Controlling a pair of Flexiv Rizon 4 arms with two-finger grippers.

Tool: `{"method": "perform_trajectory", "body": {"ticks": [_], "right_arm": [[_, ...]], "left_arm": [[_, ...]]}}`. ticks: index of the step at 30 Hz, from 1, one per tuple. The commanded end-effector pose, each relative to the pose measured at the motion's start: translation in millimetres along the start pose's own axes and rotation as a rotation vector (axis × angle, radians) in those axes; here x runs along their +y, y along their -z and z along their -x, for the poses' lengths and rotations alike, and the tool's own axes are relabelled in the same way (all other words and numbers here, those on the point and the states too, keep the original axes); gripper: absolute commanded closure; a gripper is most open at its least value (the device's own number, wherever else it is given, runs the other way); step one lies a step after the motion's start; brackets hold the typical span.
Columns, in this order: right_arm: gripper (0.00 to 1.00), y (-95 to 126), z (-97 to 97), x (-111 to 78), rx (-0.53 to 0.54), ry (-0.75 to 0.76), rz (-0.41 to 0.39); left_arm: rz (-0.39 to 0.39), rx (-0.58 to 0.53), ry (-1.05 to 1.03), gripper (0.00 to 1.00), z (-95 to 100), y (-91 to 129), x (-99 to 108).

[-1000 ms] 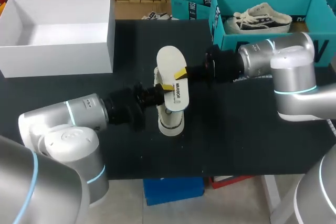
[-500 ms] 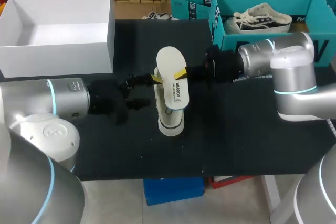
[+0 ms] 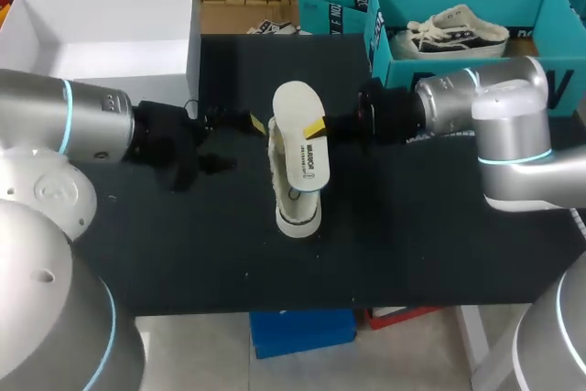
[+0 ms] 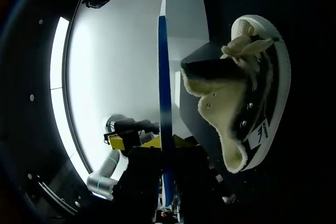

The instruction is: Take the shoe out of the shoebox, open the shoe tongue, remove and reinsert the insole, then place the shoe into the shoebox

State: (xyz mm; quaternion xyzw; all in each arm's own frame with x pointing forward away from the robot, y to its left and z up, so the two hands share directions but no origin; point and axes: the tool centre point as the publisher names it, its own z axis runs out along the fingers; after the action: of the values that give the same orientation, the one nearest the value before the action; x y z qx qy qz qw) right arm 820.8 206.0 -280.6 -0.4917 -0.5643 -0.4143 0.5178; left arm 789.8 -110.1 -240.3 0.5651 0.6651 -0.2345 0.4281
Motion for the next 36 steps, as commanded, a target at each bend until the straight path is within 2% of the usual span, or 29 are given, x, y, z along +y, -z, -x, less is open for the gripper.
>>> {"method": "perform_trajectory", "body": {"ticks": [1,13,16,23,27,29,32,36], "right_arm": [[1.00,-1,0.5,0.1,-0.001,0.001,0.003],[1.00,-1,0.5,0.1,-0.001,0.001,0.003],[1.00,-1,0.5,0.1,-0.001,0.001,0.003],[1.00,-1,0.5,0.1,-0.001,0.001,0.003],[1.00,-1,0.5,0.1,-0.001,0.001,0.003],[1.00,-1,0.5,0.1,-0.001,0.001,0.003],[1.00,-1,0.5,0.1,-0.001,0.001,0.003],[1.00,-1,0.5,0.1,-0.001,0.001,0.003]], "left_arm": [[-0.027,0.329,0.002,0.00,5.7,7,3],[-0.027,0.329,0.002,0.00,5.7,7,3],[-0.030,0.405,-0.051,0.00,20.8,-4,3],[-0.047,0.549,-0.110,0.00,53.4,-10,14],[-0.066,0.676,-0.107,0.00,59.5,-16,11],[-0.100,0.734,-0.097,0.00,60.9,-18,10],[-0.089,0.806,-0.079,0.00,63.6,-21,8],[-0.078,0.824,-0.068,0.00,68.4,-22,9]]}}
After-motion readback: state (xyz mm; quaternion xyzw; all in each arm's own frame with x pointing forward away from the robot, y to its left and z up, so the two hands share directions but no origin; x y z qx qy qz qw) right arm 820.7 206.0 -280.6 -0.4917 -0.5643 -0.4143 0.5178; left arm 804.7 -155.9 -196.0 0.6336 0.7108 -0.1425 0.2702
